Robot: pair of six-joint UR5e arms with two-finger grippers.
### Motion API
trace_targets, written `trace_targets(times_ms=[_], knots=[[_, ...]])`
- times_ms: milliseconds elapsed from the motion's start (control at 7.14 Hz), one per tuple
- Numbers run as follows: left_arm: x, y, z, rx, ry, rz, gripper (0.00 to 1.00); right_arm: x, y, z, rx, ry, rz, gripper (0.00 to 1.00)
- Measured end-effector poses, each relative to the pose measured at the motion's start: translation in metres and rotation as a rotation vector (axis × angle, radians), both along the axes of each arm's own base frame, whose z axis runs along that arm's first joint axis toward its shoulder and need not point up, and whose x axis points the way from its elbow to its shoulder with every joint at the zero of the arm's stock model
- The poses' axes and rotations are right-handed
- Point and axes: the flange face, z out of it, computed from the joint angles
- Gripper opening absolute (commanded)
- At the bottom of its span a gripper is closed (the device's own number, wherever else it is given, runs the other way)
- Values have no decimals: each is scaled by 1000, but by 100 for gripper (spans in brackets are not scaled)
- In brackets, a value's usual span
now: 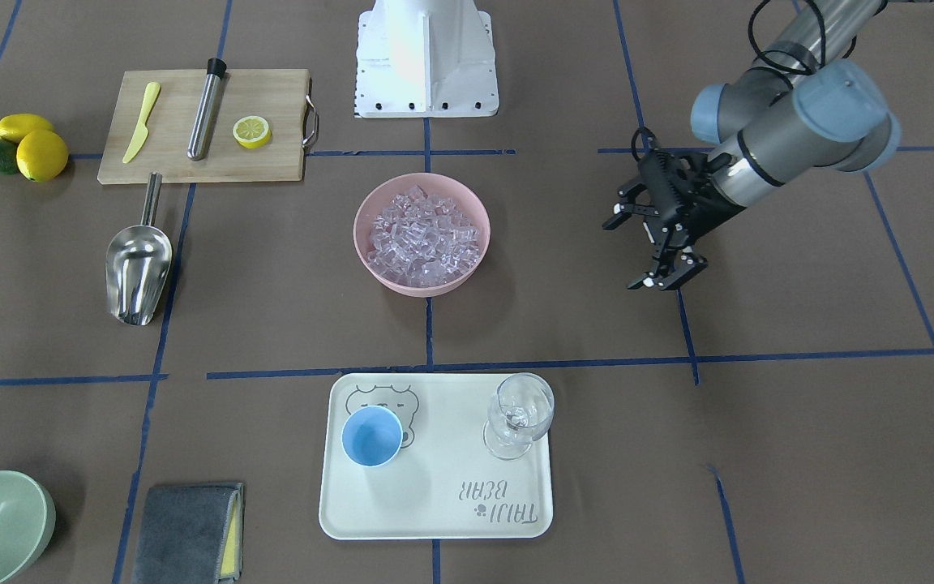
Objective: Put ice in cup with scoop
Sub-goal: 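Move left gripper to pink bowl rim while right gripper grasps metal scoop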
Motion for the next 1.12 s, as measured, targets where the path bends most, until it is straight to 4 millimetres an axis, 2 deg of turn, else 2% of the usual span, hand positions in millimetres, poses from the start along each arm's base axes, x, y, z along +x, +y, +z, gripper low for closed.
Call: trace_targets(times_ms=[420,560,841,1121], knots=[[77,28,14,129,94,6,100,-38,14,-35,-22,-33,-1,100],[99,33,11,143,107,-16,100,-55,22,-43,-42,-51,24,100],[122,36,1,135,122,-25,100,-96,45,-47,-83,-86,76,100],[127,37,-4,128,130,-25,100,-149,77,-36,-117,-47,115,100]])
